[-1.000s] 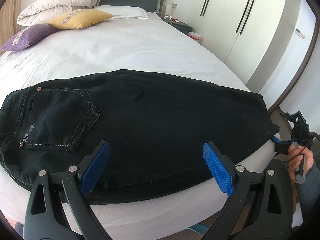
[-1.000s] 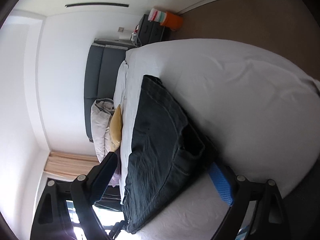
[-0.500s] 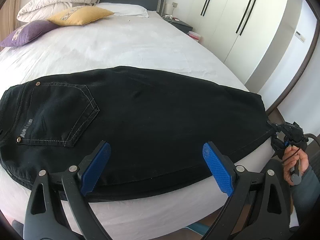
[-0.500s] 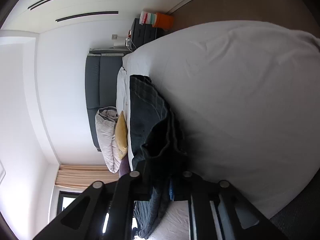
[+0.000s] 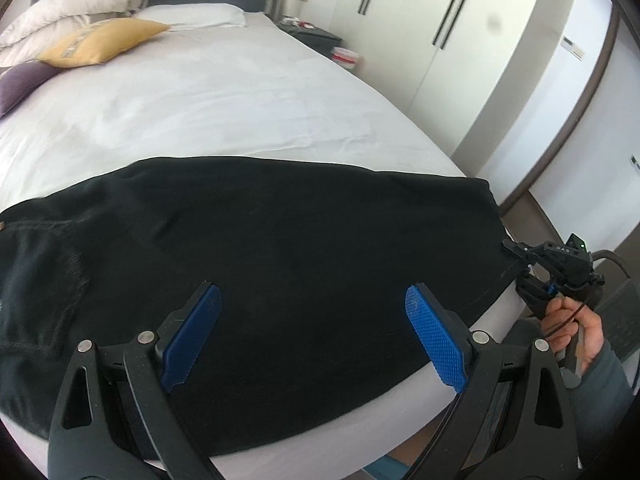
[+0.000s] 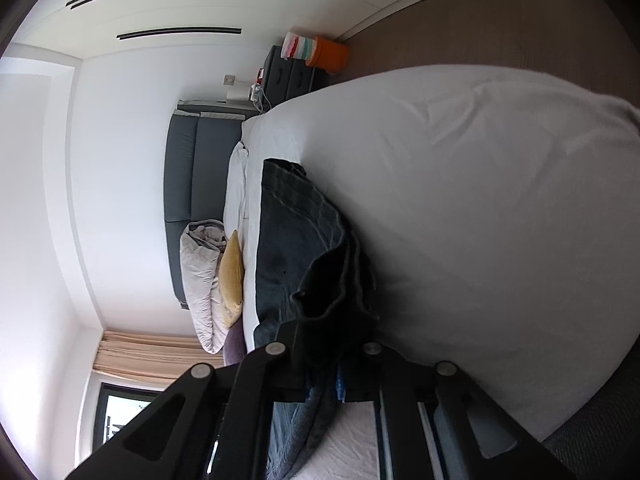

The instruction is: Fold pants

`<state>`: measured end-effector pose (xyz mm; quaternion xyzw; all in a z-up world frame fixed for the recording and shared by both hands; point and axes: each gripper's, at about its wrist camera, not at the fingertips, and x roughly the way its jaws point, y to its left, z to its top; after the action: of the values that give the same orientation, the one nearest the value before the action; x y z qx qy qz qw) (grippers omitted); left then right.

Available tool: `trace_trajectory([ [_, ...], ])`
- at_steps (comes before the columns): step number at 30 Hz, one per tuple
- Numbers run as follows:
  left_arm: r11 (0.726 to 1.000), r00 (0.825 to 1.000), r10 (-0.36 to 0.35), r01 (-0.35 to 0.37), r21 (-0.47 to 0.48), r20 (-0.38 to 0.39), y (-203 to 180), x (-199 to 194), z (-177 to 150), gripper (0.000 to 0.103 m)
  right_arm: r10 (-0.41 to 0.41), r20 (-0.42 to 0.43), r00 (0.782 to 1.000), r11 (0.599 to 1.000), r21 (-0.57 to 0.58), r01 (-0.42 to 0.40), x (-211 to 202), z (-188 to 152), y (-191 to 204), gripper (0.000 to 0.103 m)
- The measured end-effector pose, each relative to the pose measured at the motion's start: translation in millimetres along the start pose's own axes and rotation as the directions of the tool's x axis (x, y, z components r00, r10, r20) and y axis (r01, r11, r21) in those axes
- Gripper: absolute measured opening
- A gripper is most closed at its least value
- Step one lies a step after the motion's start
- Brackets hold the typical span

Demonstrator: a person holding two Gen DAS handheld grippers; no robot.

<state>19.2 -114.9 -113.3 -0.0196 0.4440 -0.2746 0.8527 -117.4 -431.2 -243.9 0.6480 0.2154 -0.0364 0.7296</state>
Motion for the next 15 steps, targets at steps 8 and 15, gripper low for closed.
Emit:
trace_trajectory([
  [8,0.995,0.999,-0.054,0.053,-0.082,-0.003,15,11,11,0.094,-0.140,0.072,0.988,0.965,-0.214,0.152,7,-10,60,0.007],
  [15,0.984,0.998,-0.024,0.034,-0.173,0.058,60,-13,16,0.094,-0.221,0.067,0.973,0.701,-0.682,0.206,53,-90,177,0.007],
])
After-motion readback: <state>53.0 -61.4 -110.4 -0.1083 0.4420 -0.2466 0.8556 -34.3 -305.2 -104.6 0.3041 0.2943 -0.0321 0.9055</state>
